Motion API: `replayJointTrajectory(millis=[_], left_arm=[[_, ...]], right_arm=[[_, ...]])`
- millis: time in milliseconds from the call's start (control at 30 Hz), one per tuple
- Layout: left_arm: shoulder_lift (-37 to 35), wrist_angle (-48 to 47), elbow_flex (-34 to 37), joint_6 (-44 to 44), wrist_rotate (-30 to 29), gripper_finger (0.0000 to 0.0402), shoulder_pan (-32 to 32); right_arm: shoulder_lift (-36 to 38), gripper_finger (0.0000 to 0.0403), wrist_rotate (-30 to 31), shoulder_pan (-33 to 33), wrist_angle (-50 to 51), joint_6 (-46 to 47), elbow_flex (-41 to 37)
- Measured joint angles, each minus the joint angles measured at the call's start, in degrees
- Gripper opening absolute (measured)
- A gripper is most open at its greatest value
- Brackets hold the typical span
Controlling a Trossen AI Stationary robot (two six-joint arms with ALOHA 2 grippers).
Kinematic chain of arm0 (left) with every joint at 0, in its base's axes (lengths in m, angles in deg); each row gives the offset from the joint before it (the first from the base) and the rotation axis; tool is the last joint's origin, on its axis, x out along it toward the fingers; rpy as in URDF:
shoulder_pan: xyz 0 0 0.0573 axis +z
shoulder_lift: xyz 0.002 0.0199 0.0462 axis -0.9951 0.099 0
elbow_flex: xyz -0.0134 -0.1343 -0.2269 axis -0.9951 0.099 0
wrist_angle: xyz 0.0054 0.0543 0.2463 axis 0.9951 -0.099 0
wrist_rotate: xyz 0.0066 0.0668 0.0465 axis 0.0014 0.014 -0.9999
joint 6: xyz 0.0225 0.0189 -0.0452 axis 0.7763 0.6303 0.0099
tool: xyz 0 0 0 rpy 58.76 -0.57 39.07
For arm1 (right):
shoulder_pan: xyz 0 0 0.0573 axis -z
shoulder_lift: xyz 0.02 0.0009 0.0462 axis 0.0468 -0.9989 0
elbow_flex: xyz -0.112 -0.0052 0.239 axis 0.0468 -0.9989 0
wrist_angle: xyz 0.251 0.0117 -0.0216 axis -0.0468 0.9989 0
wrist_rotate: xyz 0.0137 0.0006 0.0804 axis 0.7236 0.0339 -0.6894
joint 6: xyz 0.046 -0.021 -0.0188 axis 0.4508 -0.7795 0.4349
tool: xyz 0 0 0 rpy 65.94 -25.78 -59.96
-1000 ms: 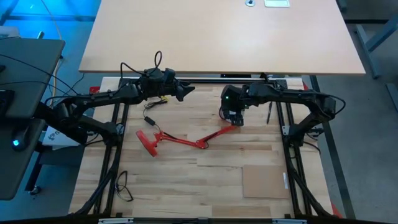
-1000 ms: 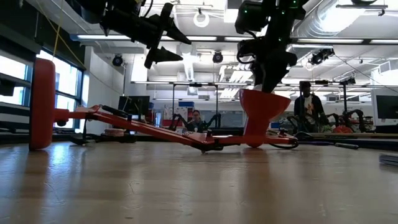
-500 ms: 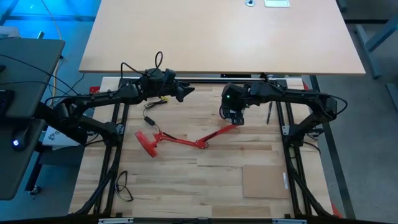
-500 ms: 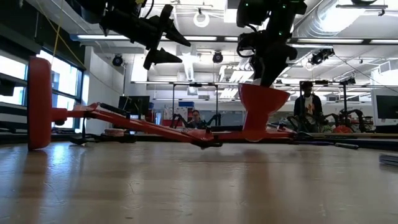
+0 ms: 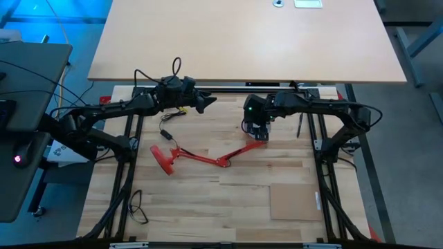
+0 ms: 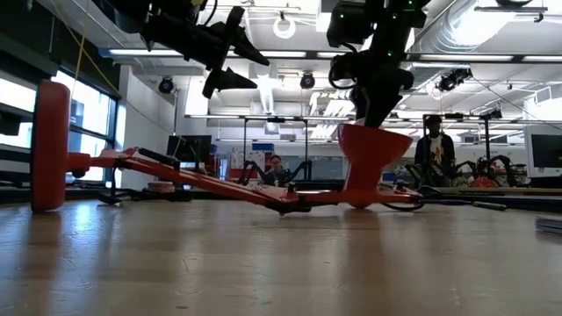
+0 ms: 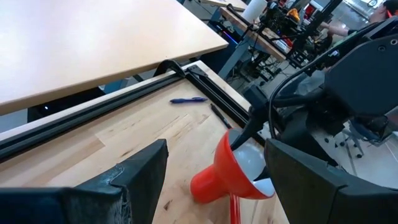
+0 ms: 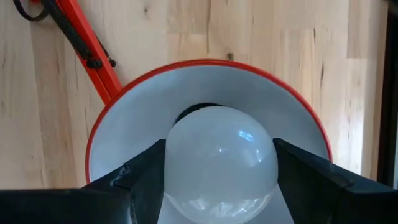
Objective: Screw lightbulb
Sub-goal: Insert the lightbulb into the desk lamp
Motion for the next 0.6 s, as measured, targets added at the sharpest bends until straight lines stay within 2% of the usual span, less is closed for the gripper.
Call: replayJointTrajectory(millis=[133,233,467,600], left_arm=[[0.00,-0.01,0.00,0.01,0.00,0.0261,0.01],[0.00,-0.34,0.00,0.33,0.00,0.0261,0.02],[0.02,-1.27,0.00,1.03,0.00,0.0261,0.00],[0.02,-1.26,0.00,1.07,0.00,0.0261,0.01]], right_arm=[[0.00,0.0256,0.25,0.01,-1.24,-0.26,-0.04],[0.00,0.0256,0.61,-0.02,-0.25,-3.96,-0.09],[-0.02,0.0256,1.76,-0.80,-0.60,-21.53,-0.15],[-0.06,0.0256,1.51,-1.46,-0.63,-39.09,-0.17]])
